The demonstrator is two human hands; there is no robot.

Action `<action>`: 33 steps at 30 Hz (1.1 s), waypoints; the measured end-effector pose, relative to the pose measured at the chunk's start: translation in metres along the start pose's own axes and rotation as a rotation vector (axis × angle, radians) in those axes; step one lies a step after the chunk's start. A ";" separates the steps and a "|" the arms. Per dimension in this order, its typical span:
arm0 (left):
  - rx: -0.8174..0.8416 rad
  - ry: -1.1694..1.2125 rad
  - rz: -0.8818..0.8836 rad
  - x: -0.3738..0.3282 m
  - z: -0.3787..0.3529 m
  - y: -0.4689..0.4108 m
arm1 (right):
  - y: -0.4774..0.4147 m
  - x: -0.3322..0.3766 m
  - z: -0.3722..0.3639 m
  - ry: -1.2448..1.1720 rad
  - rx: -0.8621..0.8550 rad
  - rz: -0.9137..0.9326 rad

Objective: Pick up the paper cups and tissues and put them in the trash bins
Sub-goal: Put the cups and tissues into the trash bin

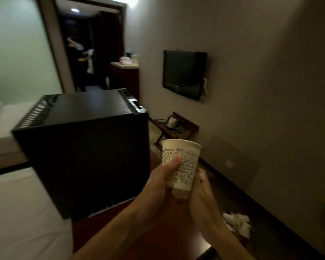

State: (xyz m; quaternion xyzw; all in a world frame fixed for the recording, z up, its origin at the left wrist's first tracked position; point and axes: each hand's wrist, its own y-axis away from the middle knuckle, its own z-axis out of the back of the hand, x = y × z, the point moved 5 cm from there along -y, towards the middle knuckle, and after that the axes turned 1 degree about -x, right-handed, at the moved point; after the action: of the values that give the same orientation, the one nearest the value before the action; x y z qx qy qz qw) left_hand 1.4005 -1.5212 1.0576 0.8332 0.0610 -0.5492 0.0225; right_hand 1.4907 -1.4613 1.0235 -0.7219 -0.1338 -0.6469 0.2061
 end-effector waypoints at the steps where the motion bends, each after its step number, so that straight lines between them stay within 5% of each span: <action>1: -0.057 -0.001 -0.027 0.000 0.011 0.010 | 0.002 -0.003 -0.014 0.019 0.088 0.005; 10: -0.700 0.098 -0.215 0.034 0.046 0.174 | 0.091 -0.038 -0.100 -0.022 0.744 -0.128; 15: -1.178 0.044 -0.273 0.067 0.022 0.330 | 0.210 -0.058 -0.160 0.015 1.101 -0.224; 21: -1.647 0.249 -0.494 0.120 -0.038 0.484 | 0.376 -0.067 -0.210 0.086 1.529 -0.343; 26: -1.882 0.462 -0.698 0.160 -0.061 0.568 | 0.471 -0.072 -0.234 0.130 1.733 -0.241; 33: -1.981 0.590 -0.814 0.178 -0.026 0.668 | 0.565 -0.095 -0.309 0.231 1.856 -0.299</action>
State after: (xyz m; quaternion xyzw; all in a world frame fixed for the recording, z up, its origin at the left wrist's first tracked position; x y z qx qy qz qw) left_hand 1.5784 -2.1676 0.8848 0.4627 0.7447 -0.0044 0.4810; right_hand 1.4668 -2.0966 0.8838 -0.1768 -0.6646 -0.3694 0.6249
